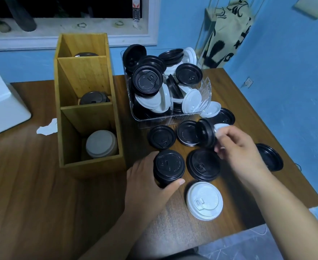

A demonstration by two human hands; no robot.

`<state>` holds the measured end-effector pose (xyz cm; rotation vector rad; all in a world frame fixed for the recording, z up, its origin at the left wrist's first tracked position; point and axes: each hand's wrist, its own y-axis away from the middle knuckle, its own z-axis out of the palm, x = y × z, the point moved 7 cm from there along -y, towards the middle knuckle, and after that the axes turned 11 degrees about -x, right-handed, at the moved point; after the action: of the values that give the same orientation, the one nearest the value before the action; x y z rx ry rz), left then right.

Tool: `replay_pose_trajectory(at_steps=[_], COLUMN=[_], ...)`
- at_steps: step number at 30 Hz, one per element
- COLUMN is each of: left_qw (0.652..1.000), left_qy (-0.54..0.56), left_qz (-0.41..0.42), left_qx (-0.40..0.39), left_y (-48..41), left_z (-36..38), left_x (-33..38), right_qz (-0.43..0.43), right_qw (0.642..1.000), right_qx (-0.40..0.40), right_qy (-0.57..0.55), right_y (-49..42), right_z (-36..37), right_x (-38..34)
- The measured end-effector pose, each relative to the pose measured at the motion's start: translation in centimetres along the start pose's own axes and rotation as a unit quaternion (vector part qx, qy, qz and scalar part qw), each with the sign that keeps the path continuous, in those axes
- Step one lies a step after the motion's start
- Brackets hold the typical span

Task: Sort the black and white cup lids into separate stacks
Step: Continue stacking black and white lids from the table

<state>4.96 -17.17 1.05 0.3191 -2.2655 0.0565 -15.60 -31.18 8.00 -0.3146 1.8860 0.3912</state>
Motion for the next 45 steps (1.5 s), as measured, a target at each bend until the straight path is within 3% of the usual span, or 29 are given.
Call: replay_pose_trajectory(at_steps=[5,9,13,16,19,23,26,30,33,37,45], left_qw=[1.0,1.0,1.0,1.0,1.0,0.999,1.0,0.999,0.999,0.999,0.999], left_qy=[-0.007,-0.016,-0.017,-0.017,-0.02,-0.021,-0.02,-0.019,-0.02,-0.018,-0.024], left_qz=[-0.002,-0.008,-0.009,-0.007,-0.006,-0.004,0.001,0.006,0.007,0.005,0.002], left_qx=[0.011,0.016,0.017,0.022,0.024,0.024,0.023,0.028,0.034,0.034,0.031], left_y=[0.0,-0.1,-0.1,0.0,0.0,0.0,0.0,0.0,0.1,0.1,0.0], left_z=[-0.1,0.1,0.1,0.0,0.1,0.2,0.2,0.1,0.0,0.1,0.2], left_x=[-0.1,-0.2,0.0,0.1,0.0,0.1,0.2,0.2,0.3,0.2,0.0], right_qz=[0.088,0.16,0.233,0.214,0.175,0.178,0.145,0.095,0.076,0.11,0.082], right_qw=[0.96,0.92,0.935,0.963,0.927,0.877,0.875,0.921,0.941,0.908,0.937], right_qx=[0.02,0.107,0.132,0.162,0.14,0.084,0.028,-0.139,-0.078,0.025,-0.021], right_qy=[-0.266,-0.342,-0.232,0.002,0.3,0.437,0.462,0.352,0.321,0.403,0.34], right_y=[5.0,8.3,10.0,10.0,9.4,8.0,7.1,7.3,7.8,8.0,7.1], right_z=[-2.9,-4.8,-5.7,-7.1,-7.2,-5.0,-4.5,-4.0,-5.1,-4.9,-3.9], right_x=[5.2,9.3,10.7,9.7,7.9,7.6,7.6,7.2,6.9,7.1,7.1])
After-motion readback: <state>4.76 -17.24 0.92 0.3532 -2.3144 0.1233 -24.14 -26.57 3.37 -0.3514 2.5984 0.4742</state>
